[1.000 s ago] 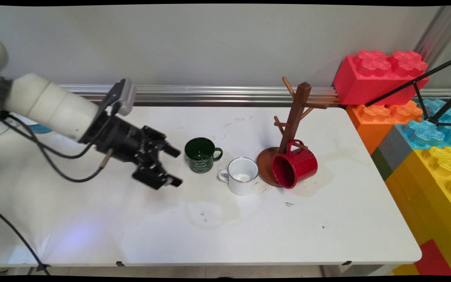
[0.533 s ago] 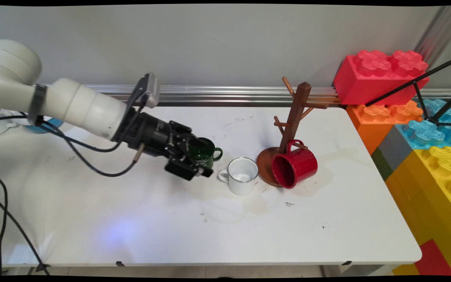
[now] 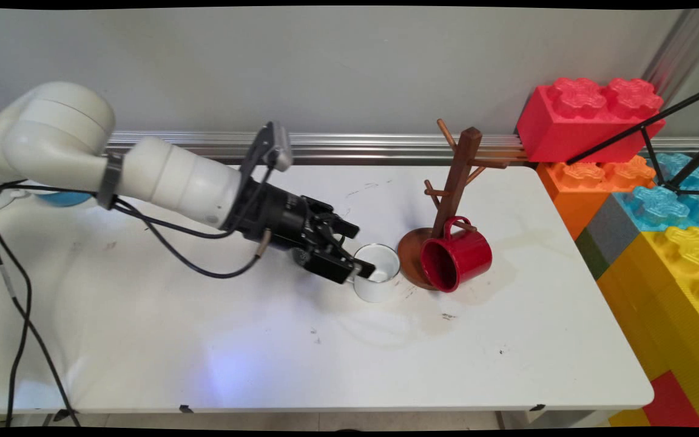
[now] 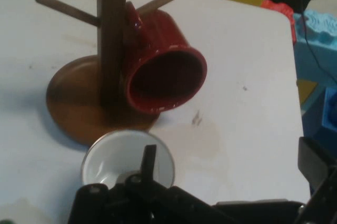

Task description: Pick up the red mug from the rack

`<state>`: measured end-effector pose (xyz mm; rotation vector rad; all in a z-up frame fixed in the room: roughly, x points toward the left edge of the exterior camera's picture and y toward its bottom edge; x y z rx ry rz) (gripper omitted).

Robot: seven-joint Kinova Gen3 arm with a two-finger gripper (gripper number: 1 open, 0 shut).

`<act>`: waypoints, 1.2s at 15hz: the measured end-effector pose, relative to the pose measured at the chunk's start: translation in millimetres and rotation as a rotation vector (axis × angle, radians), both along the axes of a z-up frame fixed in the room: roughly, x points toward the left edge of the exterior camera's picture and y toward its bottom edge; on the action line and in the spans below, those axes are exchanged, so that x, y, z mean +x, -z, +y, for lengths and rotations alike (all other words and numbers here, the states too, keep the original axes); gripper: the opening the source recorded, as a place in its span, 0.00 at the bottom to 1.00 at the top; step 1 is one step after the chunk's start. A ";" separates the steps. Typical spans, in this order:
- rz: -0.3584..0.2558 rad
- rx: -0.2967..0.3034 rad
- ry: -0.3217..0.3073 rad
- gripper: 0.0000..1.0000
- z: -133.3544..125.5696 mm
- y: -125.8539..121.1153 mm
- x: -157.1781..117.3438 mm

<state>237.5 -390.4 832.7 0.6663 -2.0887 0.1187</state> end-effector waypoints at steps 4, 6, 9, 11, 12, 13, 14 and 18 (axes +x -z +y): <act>0.015 0.013 -0.029 1.00 -0.9 7.8 -27.3; 0.019 0.019 -0.040 1.00 -0.5 10.6 -36.4; 0.023 0.028 -0.055 1.00 0.3 14.6 -48.1; 0.027 0.038 -0.072 1.00 1.1 18.7 -58.1; 0.028 0.044 -0.081 1.00 1.5 21.2 -63.5; 0.029 0.050 -0.088 1.00 1.8 23.4 -68.2; 0.030 0.056 -0.099 1.00 2.1 26.2 -73.1; 0.039 0.075 -0.140 1.00 -0.3 36.9 -92.3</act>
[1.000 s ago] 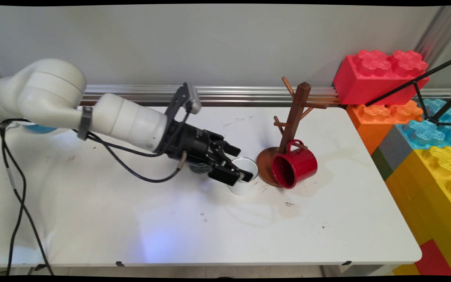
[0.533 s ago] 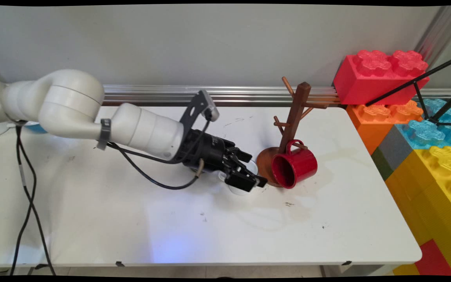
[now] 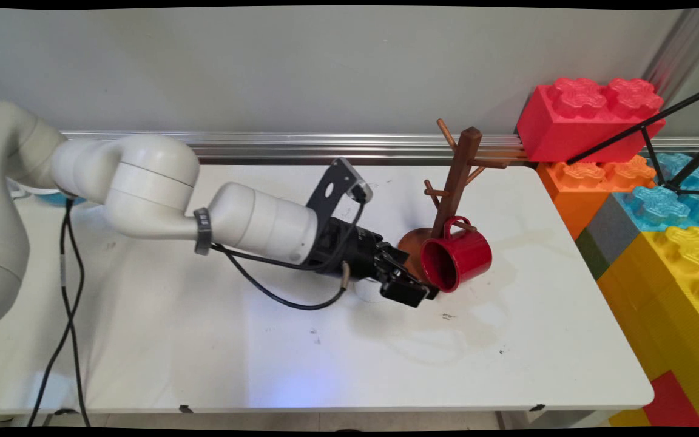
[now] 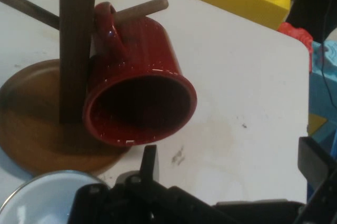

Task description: Pick up the red mug from the rack

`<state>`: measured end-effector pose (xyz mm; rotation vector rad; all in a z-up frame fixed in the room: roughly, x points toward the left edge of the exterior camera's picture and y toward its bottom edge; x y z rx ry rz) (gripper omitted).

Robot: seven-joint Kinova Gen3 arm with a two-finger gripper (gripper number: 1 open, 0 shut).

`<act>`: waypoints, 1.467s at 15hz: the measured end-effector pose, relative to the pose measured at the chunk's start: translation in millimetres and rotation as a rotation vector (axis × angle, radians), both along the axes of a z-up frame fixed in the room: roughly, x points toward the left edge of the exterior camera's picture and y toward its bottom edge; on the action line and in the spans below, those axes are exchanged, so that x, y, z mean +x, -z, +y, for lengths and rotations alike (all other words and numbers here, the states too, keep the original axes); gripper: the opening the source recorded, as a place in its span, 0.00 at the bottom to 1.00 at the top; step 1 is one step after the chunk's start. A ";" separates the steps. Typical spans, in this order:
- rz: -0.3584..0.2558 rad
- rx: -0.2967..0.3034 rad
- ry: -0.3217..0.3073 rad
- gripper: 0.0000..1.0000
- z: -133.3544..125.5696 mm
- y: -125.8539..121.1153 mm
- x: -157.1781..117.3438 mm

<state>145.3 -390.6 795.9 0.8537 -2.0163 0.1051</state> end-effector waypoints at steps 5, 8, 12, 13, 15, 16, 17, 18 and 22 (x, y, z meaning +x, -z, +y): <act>0.013 0.022 -0.043 1.00 -5.6 12.2 -17.7; 0.027 0.040 -0.069 1.00 -10.2 20.3 -29.0; 0.049 0.058 -0.098 1.00 -17.7 30.6 -43.2; 0.055 0.062 -0.106 1.00 -20.2 33.5 -47.0; 0.066 0.070 -0.119 1.00 -24.2 38.3 -53.5; 0.073 0.074 -0.126 1.00 -26.1 40.6 -56.8; 0.079 0.077 -0.132 1.00 -28.1 42.7 -60.1; 0.084 0.081 -0.139 1.00 -29.7 44.5 -62.6; 0.104 0.095 -0.171 1.00 -35.5 50.6 -71.5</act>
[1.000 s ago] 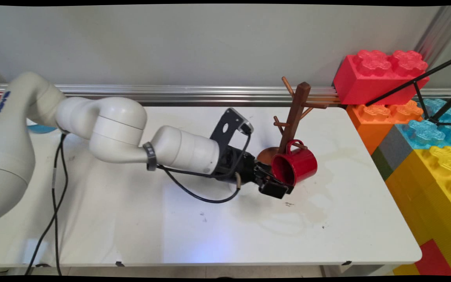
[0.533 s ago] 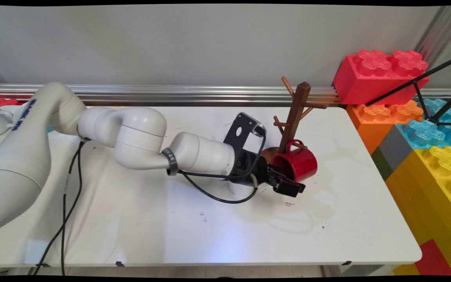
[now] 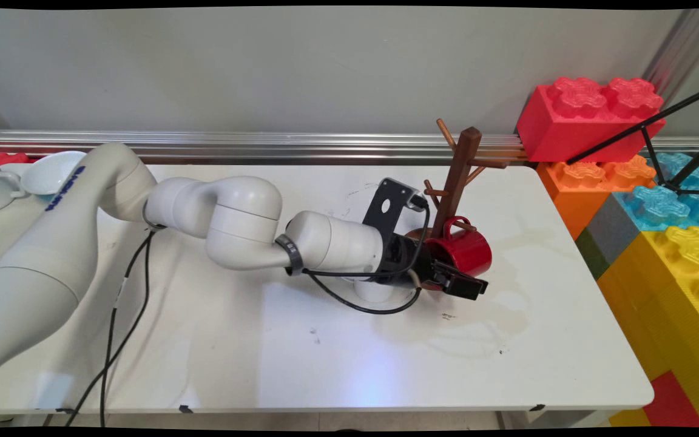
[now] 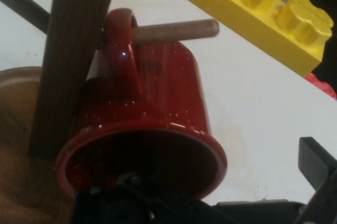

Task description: Pick up the red mug from the rack

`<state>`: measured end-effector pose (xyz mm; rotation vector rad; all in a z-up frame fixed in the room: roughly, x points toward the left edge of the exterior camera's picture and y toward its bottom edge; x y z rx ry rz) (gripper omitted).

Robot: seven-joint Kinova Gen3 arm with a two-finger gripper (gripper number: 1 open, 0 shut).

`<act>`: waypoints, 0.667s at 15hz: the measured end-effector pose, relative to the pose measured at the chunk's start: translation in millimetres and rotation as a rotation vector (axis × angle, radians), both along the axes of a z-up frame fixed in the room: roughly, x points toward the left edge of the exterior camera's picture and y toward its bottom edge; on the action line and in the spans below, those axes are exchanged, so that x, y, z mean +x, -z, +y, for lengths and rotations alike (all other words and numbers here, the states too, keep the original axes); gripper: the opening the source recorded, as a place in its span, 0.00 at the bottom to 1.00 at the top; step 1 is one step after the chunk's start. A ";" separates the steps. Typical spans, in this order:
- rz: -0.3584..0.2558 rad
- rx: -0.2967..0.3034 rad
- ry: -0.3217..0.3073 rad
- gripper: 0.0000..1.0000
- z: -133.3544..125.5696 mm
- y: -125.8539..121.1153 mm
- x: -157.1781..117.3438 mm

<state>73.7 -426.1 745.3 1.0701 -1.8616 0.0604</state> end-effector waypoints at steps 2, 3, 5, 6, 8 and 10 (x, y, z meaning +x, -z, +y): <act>0.008 0.007 -0.014 1.00 -1.9 2.1 -3.0; 0.012 0.010 -0.020 1.00 -2.7 3.0 -4.3; 0.020 0.016 -0.031 1.00 -3.9 4.3 -6.7; 0.023 0.019 -0.035 1.00 -4.4 4.7 -7.6; 0.030 0.022 -0.045 1.00 -5.6 5.4 -9.6; 0.032 0.022 -0.052 0.00 -6.9 5.4 -10.3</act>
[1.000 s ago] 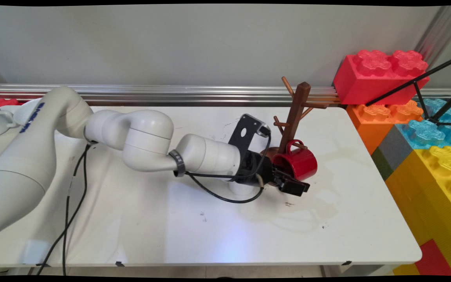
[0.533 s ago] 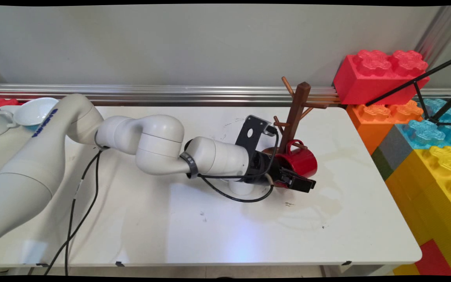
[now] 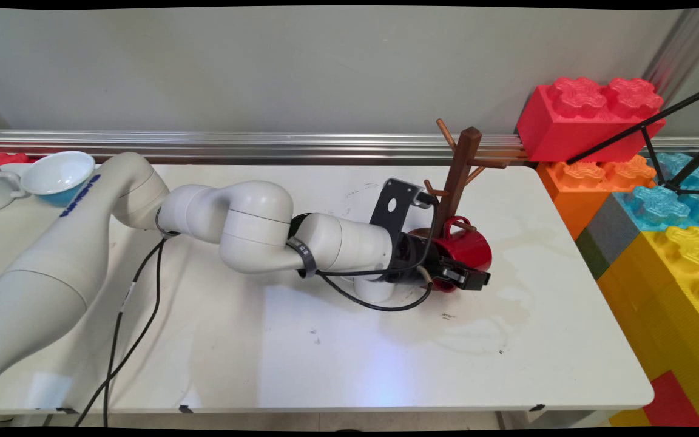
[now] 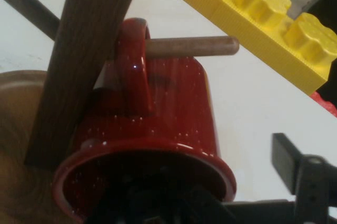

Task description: Pick up the red mug from the rack, then place the picked object on the table

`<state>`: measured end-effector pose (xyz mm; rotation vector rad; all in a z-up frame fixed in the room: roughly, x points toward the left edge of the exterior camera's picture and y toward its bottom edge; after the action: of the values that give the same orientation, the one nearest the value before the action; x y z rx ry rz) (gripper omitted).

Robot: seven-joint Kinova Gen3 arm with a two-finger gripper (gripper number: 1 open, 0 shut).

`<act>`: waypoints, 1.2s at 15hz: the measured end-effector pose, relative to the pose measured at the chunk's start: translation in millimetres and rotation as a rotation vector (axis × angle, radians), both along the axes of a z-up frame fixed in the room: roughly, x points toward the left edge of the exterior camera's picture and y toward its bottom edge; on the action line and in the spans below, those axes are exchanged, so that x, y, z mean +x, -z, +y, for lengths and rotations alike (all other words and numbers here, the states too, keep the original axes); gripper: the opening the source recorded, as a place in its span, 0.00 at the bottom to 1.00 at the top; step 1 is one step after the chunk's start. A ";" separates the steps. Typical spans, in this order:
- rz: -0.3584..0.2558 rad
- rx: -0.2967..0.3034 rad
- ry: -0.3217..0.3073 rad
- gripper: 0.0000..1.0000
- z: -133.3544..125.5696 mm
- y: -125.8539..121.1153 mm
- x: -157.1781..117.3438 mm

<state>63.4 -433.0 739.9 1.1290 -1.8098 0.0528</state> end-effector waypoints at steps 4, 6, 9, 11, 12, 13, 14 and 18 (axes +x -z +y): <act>0.001 0.003 -0.010 0.00 -1.4 -0.2 -0.3; 0.002 0.006 -0.014 0.00 -1.2 -0.5 0.2; 0.012 0.013 -0.016 0.00 0.8 -2.8 1.1; 0.021 0.016 -0.015 0.00 1.7 -5.1 0.6; 0.027 0.016 -0.015 0.00 2.1 -6.8 0.2; 0.036 0.015 -0.014 0.00 2.4 -9.5 -0.4; 0.042 0.015 -0.014 0.00 2.5 -11.5 -0.8; 0.064 0.016 -0.011 0.00 4.2 -18.8 -3.3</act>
<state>60.1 -428.8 758.7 1.1397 -1.7503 0.0079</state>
